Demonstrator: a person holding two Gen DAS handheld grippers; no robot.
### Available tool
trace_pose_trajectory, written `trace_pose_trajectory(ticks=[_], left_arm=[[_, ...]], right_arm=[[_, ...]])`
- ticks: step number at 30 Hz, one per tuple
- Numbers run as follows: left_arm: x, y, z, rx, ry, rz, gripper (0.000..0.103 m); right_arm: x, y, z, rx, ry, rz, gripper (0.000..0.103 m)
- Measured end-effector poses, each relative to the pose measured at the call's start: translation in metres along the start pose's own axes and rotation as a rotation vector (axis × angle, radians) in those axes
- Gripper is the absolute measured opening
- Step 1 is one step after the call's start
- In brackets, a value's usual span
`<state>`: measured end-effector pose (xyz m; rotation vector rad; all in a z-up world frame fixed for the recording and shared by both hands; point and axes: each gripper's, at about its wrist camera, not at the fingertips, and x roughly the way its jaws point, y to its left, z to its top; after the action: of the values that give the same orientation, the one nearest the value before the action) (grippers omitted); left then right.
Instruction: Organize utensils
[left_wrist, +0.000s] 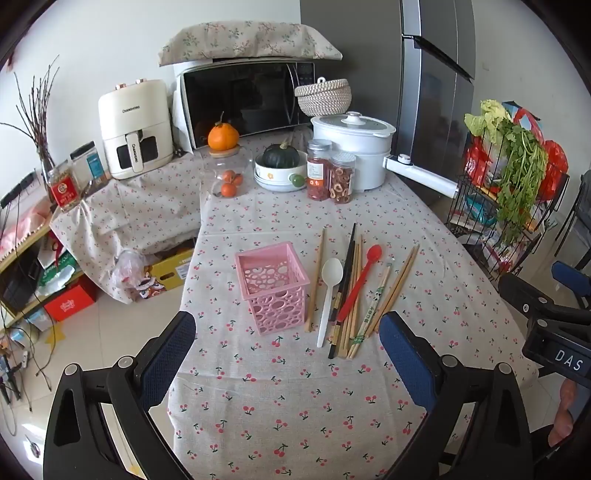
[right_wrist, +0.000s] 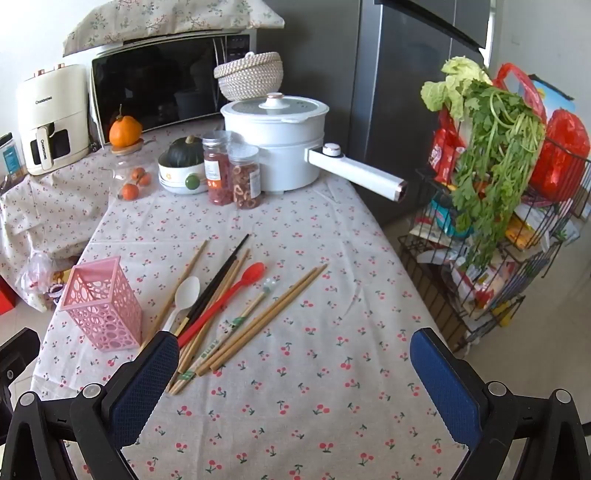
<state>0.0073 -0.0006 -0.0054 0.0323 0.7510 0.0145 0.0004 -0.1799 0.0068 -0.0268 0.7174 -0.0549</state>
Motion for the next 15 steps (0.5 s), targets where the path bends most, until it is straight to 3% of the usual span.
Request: trace_pose_trajectory(ticks=[15], left_arm=[[-0.0018,0.0007,0.0003,-0.004,-0.006,-0.001,0.101]], right_arm=[[0.0010,0.0009,0.0006,-0.003,0.004,0.000,0.103]])
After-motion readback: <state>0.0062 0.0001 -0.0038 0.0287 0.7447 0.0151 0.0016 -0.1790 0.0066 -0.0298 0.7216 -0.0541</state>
